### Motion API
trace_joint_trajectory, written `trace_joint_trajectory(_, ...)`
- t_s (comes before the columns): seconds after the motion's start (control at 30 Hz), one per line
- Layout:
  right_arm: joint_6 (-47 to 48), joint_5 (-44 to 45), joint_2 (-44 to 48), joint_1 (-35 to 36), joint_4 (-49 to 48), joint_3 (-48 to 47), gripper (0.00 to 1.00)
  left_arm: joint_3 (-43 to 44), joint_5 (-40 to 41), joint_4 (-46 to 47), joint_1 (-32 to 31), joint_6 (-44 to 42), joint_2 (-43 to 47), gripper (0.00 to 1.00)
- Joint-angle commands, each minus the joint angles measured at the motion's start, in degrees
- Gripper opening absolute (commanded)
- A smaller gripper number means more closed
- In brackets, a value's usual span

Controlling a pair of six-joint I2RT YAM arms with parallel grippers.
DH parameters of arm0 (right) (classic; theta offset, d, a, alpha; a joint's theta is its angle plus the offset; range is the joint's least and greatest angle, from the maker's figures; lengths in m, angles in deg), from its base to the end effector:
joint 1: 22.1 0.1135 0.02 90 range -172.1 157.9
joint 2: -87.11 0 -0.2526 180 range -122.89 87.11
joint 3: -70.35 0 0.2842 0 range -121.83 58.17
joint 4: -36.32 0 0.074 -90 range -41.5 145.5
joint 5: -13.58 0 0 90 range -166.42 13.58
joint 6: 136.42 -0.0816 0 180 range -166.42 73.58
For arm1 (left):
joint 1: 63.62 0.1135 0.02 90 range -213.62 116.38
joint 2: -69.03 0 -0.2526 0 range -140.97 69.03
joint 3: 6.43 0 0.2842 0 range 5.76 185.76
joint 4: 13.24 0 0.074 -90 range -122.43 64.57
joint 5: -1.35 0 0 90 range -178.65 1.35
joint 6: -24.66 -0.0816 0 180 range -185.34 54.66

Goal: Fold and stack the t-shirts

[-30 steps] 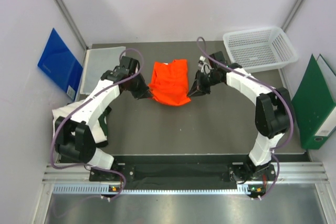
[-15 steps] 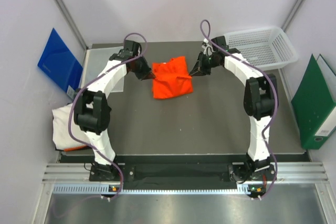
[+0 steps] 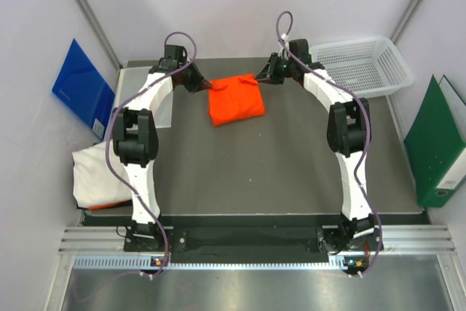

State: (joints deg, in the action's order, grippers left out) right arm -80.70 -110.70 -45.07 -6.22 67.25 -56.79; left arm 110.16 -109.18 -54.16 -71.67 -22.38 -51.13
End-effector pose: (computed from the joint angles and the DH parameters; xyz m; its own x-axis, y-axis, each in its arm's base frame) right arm 0.5522 0.2049 0.1927 -0.8411 0.2446 -0.4824 -0.2309 0.6442 0.7292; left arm 0.5286 -0.1037 0.2088 -0.7660 -0.5362 -0.3546 -0.1956 0.7198 -0.6660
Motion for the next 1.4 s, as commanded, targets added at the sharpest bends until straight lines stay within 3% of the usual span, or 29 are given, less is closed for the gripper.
trace_joint_trajectory(0.0,-4.5,3.3,-4.2,-0.8,-9.5,-5.2,0.16,4.9,-4.4,6.5,1.4,0.8,-5.0,0.0)
trace_joint_trajectory(0.03,-5.3,4.6,-4.7,-0.8,-11.3,-5.6,0.16,5.6,-5.2,8.4,1.9,1.7,-6.0,0.01)
trace_joint_trajectory(0.07,-6.1,5.2,-5.3,-0.9,-12.2,-5.7,0.23,6.2,-5.9,9.6,2.1,2.1,-8.2,0.09)
trace_joint_trajectory(0.1,-7.5,5.9,-6.3,-0.9,-13.0,-5.8,0.32,8.3,-7.5,10.7,2.3,2.5,-9.4,0.36)
trace_joint_trajectory(0.13,-8.2,7.6,-6.8,-1.1,-13.9,-5.6,0.55,9.3,-8.0,12.2,2.5,3.0,-10.6,0.51)
trace_joint_trajectory(0.2,-10.3,9.0,-6.4,-1.5,-16.3,-3.7,0.64,13.2,-10.0,14.0,2.8,2.8,-13.8,0.69)
trace_joint_trajectory(0.23,-11.4,9.8,-5.8,-1.7,-20.2,0.0,0.7,14.8,-10.7,13.6,3.0,2.2,-14.6,0.99)
trace_joint_trajectory(0.33,-13.0,11.7,-1.3,-2.0,-22.8,6.5,0.79,16.4,-8.9,10.9,3.4,-0.1,-12.3,0.99)
trace_joint_trajectory(0.47,-9.0,12.2,6.3,-2.2,-18.9,11.6,0.83,11.3,-6.6,5.7,3.4,-3.1,-5.7,0.99)
trace_joint_trajectory(0.67,-4.8,10.0,13.9,-2.3,-12.9,21.0,0.83,-6.4,-6.7,5.3,3.0,-2.5,2.4,0.99)
trace_joint_trajectory(0.87,-4.9,8.1,19.1,-2.5,-12.6,30.0,0.83,-16.6,-4.4,7.3,2.5,-1.4,5.9,0.99)
trace_joint_trajectory(1.03,-4.5,7.0,21.2,-2.8,-11.4,32.3,0.83,-17.6,-3.5,6.8,1.3,-0.5,3.2,0.99)
trace_joint_trajectory(1.37,-2.7,6.2,22.6,-4.8,-8.0,32.8,0.83,-6.7,-2.1,4.6,-2.5,-0.3,-9.3,0.97)
